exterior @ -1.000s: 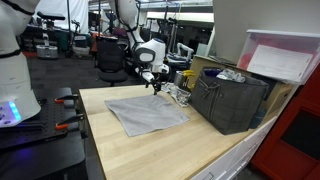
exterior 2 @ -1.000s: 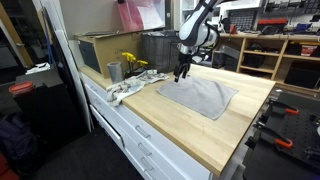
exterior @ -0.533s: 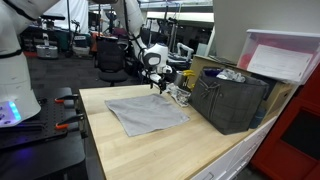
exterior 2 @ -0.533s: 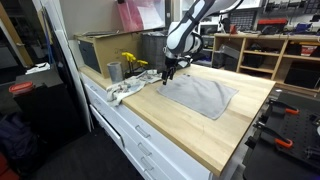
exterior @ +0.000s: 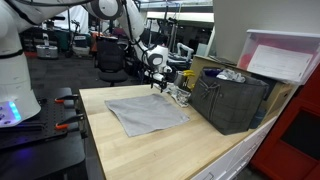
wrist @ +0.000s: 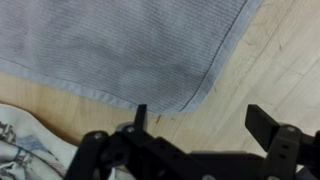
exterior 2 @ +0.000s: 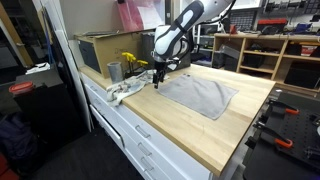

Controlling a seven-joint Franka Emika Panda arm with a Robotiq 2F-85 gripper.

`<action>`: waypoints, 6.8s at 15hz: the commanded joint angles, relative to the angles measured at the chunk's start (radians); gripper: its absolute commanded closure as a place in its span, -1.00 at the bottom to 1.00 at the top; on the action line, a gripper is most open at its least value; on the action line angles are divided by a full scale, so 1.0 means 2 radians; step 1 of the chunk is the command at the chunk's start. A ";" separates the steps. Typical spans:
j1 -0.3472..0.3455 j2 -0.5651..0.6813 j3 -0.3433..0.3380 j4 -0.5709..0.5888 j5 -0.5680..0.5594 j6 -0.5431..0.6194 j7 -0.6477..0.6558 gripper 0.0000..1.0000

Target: Fold the grey towel into a triangular shape

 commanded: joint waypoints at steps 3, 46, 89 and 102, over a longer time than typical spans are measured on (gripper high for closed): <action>0.006 0.053 -0.009 0.085 -0.022 -0.046 0.001 -1.00; -0.126 -0.265 -0.044 -0.532 0.162 0.306 0.207 0.98; -0.208 -0.329 0.105 -0.538 0.158 0.297 0.079 -1.00; -0.162 -0.294 0.141 -0.519 0.067 0.130 -0.031 -1.00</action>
